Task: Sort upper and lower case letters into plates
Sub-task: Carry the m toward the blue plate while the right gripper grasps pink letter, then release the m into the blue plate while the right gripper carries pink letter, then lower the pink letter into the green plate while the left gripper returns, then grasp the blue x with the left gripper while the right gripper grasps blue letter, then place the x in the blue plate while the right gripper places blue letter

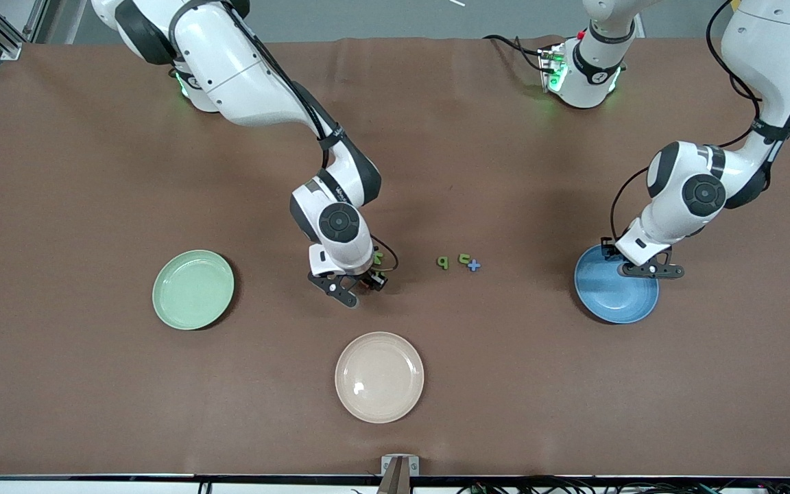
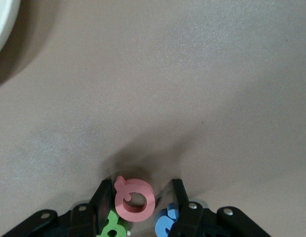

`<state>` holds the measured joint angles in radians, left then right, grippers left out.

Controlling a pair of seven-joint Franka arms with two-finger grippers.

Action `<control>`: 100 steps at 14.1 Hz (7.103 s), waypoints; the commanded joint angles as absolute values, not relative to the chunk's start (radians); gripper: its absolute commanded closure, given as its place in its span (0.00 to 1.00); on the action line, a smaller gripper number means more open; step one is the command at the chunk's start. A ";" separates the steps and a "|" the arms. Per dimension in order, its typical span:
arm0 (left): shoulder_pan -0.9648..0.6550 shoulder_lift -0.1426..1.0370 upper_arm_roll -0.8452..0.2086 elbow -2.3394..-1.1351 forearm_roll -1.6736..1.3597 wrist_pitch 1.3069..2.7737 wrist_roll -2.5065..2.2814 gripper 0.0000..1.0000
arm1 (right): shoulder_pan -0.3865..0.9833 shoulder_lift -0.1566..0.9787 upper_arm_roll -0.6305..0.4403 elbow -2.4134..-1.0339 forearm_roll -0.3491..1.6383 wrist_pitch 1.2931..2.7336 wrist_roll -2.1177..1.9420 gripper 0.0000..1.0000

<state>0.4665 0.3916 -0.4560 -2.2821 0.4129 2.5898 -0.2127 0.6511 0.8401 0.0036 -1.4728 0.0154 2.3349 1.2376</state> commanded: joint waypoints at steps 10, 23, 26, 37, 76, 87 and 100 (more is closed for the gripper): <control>0.488 0.425 -0.463 -2.264 0.468 2.597 -0.210 0.79 | 0.595 0.778 -0.005 -1.471 0.000 2.241 1.191 1.00; 0.486 0.307 -0.606 -2.142 0.419 2.355 -0.218 0.00 | 0.324 0.511 -0.003 -1.739 0.003 2.224 0.732 1.00; 0.477 0.321 -0.722 -2.033 0.361 2.177 -0.288 0.00 | 0.279 0.488 -0.003 -1.814 0.003 2.291 0.657 1.00; 0.200 0.592 -0.792 -1.803 0.371 2.180 -1.342 0.00 | 0.118 0.488 0.000 -1.974 0.006 2.462 0.427 1.00; -0.009 0.746 -0.597 -1.844 0.571 2.414 -1.661 0.79 | 0.445 0.537 0.060 -1.783 0.011 2.316 1.211 0.00; 0.239 0.591 -0.750 -1.855 0.557 2.261 -1.440 0.87 | 0.574 0.676 0.051 -1.672 -0.005 2.368 1.489 0.00; 0.821 0.572 -0.924 -2.048 0.684 2.223 -0.698 0.87 | 0.624 0.752 0.051 -1.648 -0.069 2.405 1.589 0.12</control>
